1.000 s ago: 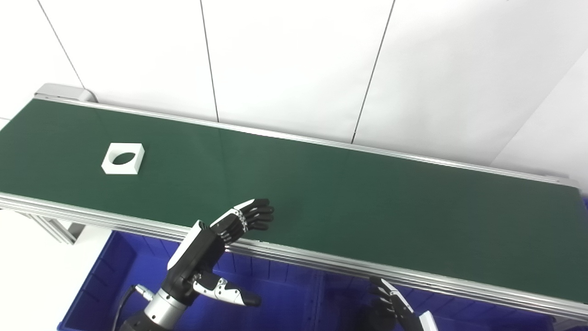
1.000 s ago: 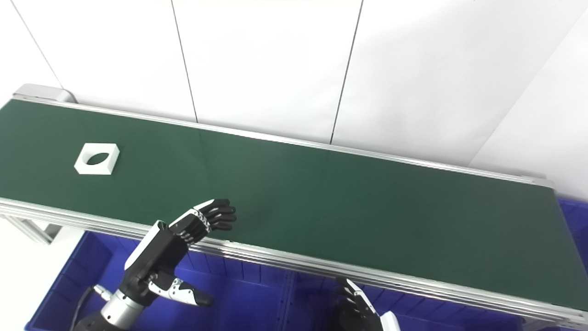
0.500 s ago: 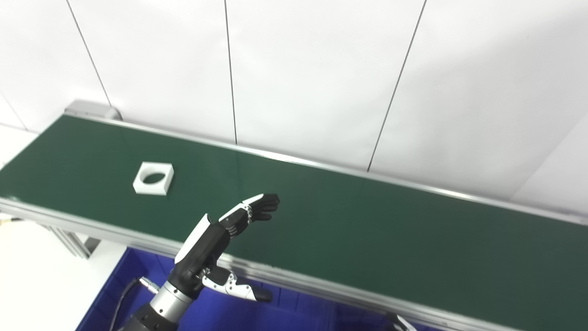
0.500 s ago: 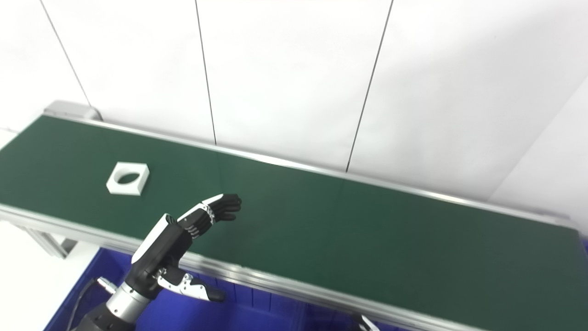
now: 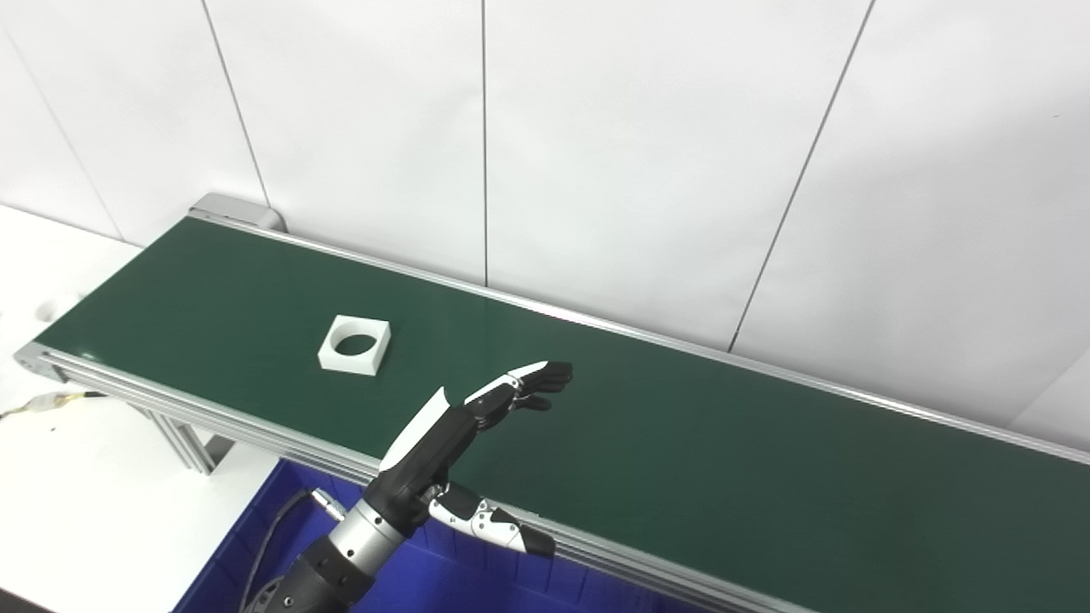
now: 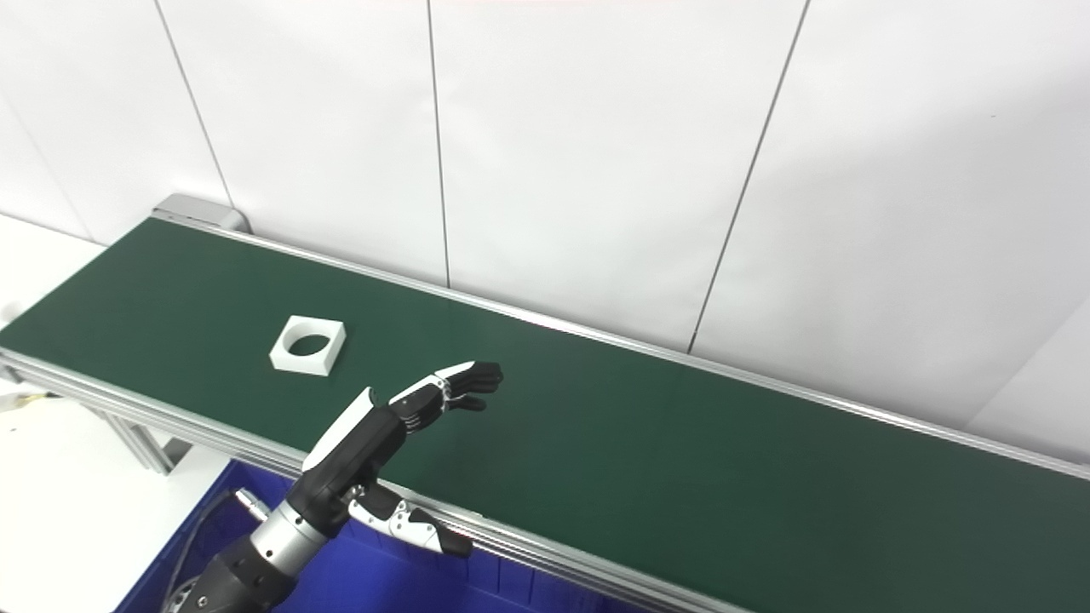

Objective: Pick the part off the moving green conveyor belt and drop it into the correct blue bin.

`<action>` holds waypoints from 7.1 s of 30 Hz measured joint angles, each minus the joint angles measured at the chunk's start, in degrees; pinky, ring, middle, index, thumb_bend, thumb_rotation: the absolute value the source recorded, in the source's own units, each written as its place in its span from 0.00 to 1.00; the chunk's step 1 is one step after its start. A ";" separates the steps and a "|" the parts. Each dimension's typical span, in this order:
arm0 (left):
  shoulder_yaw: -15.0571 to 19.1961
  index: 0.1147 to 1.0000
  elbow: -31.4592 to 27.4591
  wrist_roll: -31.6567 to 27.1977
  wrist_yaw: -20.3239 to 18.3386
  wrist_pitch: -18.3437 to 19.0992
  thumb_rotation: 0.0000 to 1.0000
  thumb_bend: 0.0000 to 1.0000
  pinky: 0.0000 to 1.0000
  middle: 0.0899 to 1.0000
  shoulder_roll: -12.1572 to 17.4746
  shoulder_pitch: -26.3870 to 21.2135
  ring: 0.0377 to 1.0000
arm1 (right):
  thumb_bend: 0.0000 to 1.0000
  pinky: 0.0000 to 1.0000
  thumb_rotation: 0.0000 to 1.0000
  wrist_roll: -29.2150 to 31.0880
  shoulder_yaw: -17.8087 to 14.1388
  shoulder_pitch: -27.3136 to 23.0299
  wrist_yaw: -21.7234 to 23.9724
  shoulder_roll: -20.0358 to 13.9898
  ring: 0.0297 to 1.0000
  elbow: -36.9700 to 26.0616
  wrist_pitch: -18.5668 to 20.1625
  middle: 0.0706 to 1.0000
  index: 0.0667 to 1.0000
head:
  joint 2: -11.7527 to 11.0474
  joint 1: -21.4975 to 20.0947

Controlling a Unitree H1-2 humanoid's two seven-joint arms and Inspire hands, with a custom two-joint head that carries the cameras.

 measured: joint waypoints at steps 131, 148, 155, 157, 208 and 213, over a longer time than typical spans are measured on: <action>-5.18 0.48 18.51 20.46 10.79 14.73 0.00 0.49 0.24 0.39 11.36 -20.68 0.32 | 0.79 0.67 0.24 -2.24 -0.35 1.88 -0.12 1.54 0.73 -5.42 -1.23 0.78 0.84 | 13.80 -18.63; -5.31 0.45 15.08 8.77 7.19 -1.97 0.00 0.50 0.37 0.45 12.32 -9.46 0.39 | 0.82 0.66 0.39 -7.95 0.69 0.82 -0.13 5.53 0.72 -6.32 0.48 0.78 0.85 | 21.18 -30.94; -8.93 0.45 16.03 5.98 5.48 -2.53 0.00 0.50 0.37 0.46 13.46 -6.89 0.39 | 0.82 0.66 0.43 -8.71 0.78 0.45 -0.13 6.15 0.72 -6.32 1.36 0.78 0.86 | 23.29 -34.71; -10.66 0.44 16.15 4.60 4.23 -2.58 0.00 0.50 0.36 0.46 13.60 -5.91 0.39 | 0.82 0.66 0.43 -9.12 0.80 0.46 -0.14 6.22 0.72 -6.33 1.40 0.78 0.85 | 23.55 -34.89; -10.86 0.82 9.95 -8.62 -11.67 4.17 0.28 1.00 0.78 0.83 12.62 2.09 0.81 | 0.82 0.66 0.38 -8.06 0.80 2.14 0.78 5.71 0.73 -11.84 4.17 0.78 0.85 | 24.87 -28.56; -10.09 0.83 9.90 -13.78 -12.67 5.11 0.23 1.00 0.78 0.84 11.80 4.25 0.81 | 0.82 0.66 0.38 -8.06 0.88 2.24 0.98 5.76 0.73 -11.90 4.40 0.78 0.85 | 24.79 -28.48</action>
